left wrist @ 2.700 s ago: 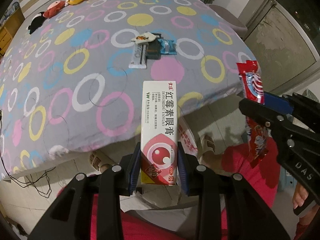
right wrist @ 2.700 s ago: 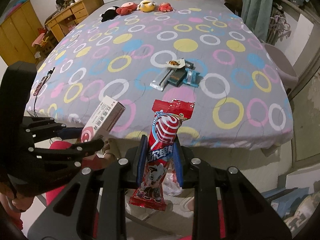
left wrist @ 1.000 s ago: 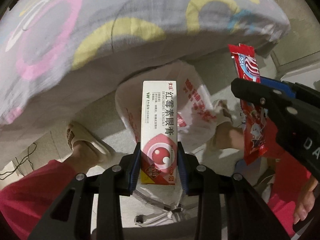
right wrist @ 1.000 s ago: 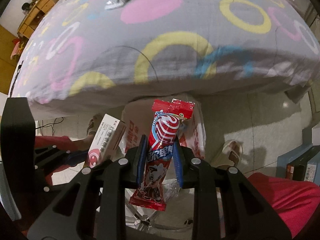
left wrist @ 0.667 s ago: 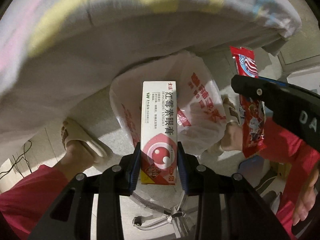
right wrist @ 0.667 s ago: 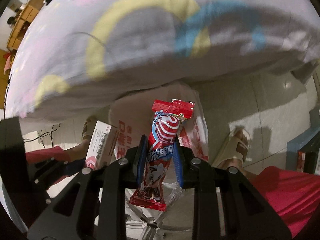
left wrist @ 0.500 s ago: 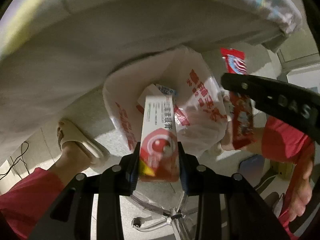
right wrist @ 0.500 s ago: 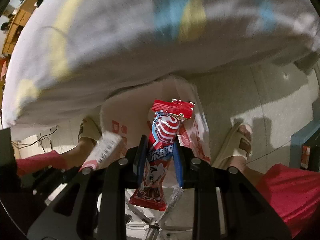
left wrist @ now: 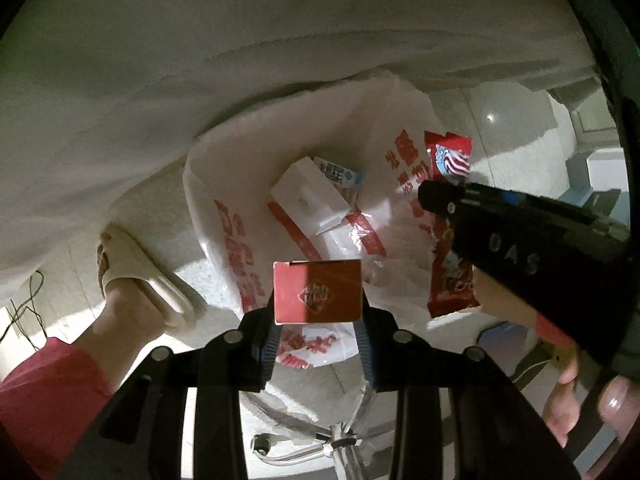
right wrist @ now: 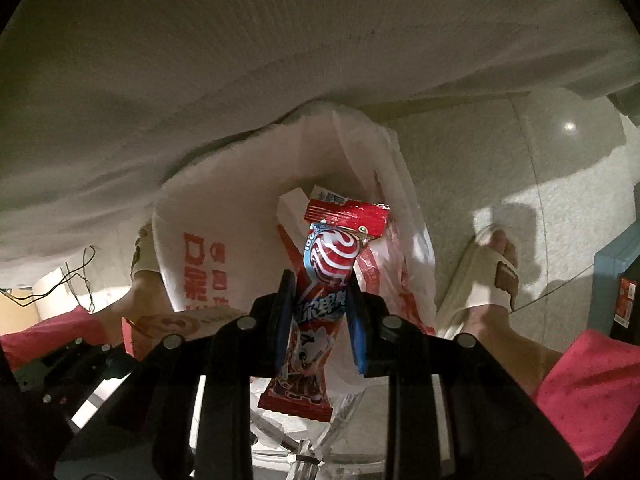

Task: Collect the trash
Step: 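Open both tools to drop the box and wrapper into the bag, then raise both tools back over the remaining items on the bed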

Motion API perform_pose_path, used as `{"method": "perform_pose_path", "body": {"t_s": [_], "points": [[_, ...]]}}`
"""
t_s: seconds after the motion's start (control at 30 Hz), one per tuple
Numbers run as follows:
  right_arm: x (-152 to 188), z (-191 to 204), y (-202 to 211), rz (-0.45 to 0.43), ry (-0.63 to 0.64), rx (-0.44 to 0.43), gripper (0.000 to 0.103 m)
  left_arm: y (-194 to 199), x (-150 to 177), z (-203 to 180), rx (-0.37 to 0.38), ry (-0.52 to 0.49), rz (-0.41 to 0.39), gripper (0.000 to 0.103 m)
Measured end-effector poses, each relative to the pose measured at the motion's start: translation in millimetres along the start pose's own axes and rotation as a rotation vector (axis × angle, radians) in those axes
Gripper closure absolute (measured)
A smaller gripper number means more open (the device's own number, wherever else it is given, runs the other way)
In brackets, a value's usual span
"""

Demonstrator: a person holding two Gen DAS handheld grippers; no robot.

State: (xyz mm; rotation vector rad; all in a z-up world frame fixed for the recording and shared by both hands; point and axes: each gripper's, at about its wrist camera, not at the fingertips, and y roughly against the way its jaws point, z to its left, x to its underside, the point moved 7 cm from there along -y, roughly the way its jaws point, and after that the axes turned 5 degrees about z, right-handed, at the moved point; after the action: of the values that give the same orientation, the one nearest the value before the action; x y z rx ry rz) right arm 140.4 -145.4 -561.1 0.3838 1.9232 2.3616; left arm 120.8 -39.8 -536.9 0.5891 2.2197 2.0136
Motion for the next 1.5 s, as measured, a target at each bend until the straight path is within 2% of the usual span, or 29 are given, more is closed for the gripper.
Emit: {"method": "perform_pose_path", "body": {"t_s": [0.17,0.2,0.27,0.33,0.5,0.6,0.83,0.97,1.03,1.2,1.3,1.37,1.43,1.5], "points": [[-4,-3,-7,0.009,-0.005,-0.001,0.076,-8,-6,3,0.02,0.036,0.015,0.07],[-4,-3,-8,0.013,-0.005,-0.005,0.073,-11,-6,4,0.025,0.042,0.02,0.069],[-4,-3,-11,0.018,-0.006,-0.008,0.055,-14,-7,6,0.03,0.063,0.036,0.064],[-5,-4,-11,0.016,-0.008,-0.004,0.05,-16,-7,7,0.041,0.071,0.04,0.05],[-5,-6,-11,0.015,-0.02,-0.008,0.05,-13,-7,7,0.04,0.079,0.031,0.049],[-5,-6,-5,0.008,-0.021,-0.006,0.05,-9,-5,6,0.028,0.079,0.02,0.043],[4,-4,16,-0.022,0.007,0.002,0.05,13,4,2,0.006,0.052,-0.016,0.039],[13,-3,45,-0.069,0.021,-0.012,0.045,37,12,1,0.004,0.05,-0.06,0.035],[19,-1,66,-0.105,0.032,-0.028,0.041,51,18,-1,0.002,0.051,-0.081,0.03],[35,8,120,-0.18,0.132,-0.043,0.034,90,35,-1,-0.051,0.022,-0.138,0.023],[45,12,167,-0.244,0.221,-0.057,0.034,116,46,1,-0.09,-0.012,-0.151,0.023],[48,12,201,-0.291,0.26,-0.068,0.025,140,50,5,-0.11,-0.03,-0.167,0.023],[49,7,238,-0.355,0.288,-0.067,0.021,168,48,14,-0.134,-0.017,-0.21,0.023],[49,1,280,-0.422,0.321,-0.039,0.02,196,43,22,-0.121,-0.011,-0.242,0.022]]}}
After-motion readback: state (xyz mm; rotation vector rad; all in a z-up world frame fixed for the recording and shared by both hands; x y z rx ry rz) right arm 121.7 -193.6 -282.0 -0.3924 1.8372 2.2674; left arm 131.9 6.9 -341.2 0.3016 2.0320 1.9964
